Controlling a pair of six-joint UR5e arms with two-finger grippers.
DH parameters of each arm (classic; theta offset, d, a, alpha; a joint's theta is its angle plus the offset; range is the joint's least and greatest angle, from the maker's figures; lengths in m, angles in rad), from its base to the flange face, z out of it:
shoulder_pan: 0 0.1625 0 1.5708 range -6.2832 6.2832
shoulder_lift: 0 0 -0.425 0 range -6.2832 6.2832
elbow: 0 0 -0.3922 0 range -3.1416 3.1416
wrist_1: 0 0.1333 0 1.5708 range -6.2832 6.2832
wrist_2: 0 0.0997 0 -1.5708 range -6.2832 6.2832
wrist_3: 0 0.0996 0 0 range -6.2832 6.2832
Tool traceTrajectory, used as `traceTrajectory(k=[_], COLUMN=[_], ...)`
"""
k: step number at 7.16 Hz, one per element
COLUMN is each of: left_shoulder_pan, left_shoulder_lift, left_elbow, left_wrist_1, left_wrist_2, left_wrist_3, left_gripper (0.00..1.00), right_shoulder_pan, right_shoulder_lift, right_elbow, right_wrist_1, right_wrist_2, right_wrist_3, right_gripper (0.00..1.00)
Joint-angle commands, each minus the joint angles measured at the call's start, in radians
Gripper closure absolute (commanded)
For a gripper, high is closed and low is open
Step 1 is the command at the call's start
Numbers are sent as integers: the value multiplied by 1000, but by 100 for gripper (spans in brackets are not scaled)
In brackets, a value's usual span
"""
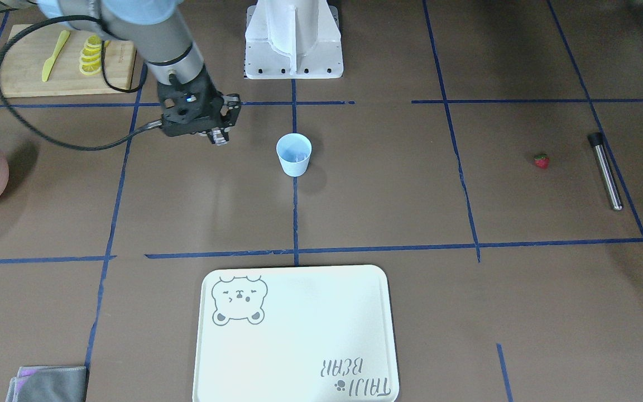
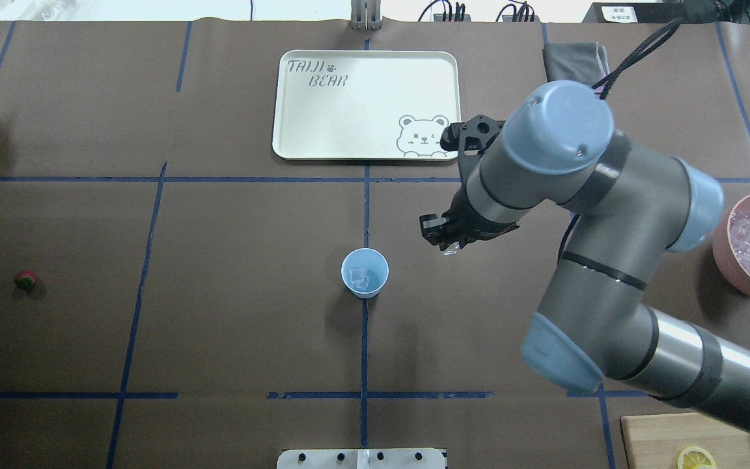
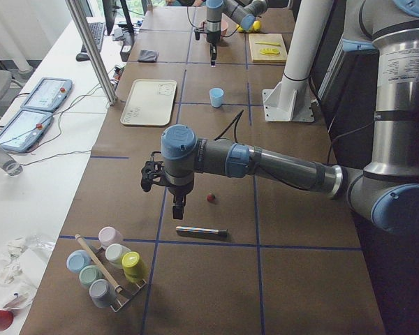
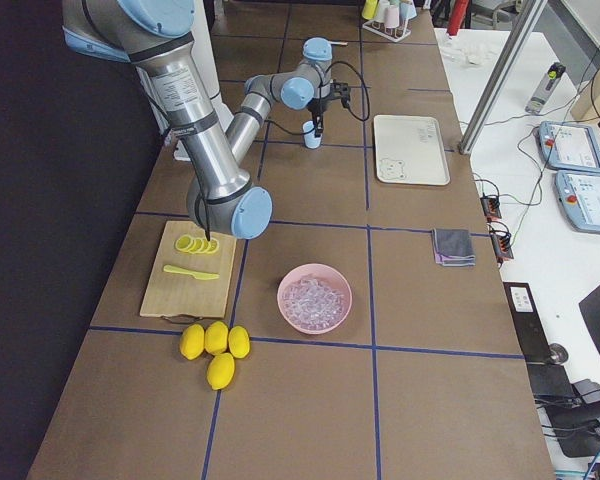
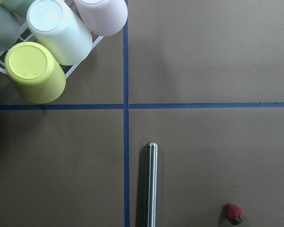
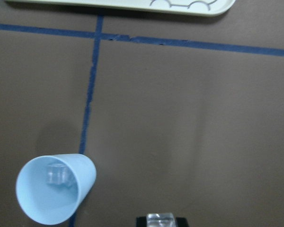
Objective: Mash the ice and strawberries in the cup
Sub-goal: 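Carry the ice cube with the right gripper over the light-blue cup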
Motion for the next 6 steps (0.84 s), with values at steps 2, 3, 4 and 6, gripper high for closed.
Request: traceTrajectory(k=[2,3,4,6], left_shoulder_pan=[1,1,1,1], left_shoulder_lift=[7,7,7,5], left_elbow=[6,11,12,11], left_wrist_1=[0,0,0,0], left_wrist_2=[1,0,0,0], left_wrist_3=[1,3,3,3], left_gripper=[0,0,0,0], right_shoulder_pan=[-80,-84,-92,-101], right_shoulder_lift=[160,171,193,207], right_elbow=[-172,-178,-207,-232], right_wrist_1=[-12,-12,-11,-11], right_wrist_2=[-77,-83,-84,-92], right_wrist_3=[60,60,60,60], right_gripper=[100,100,98,95])
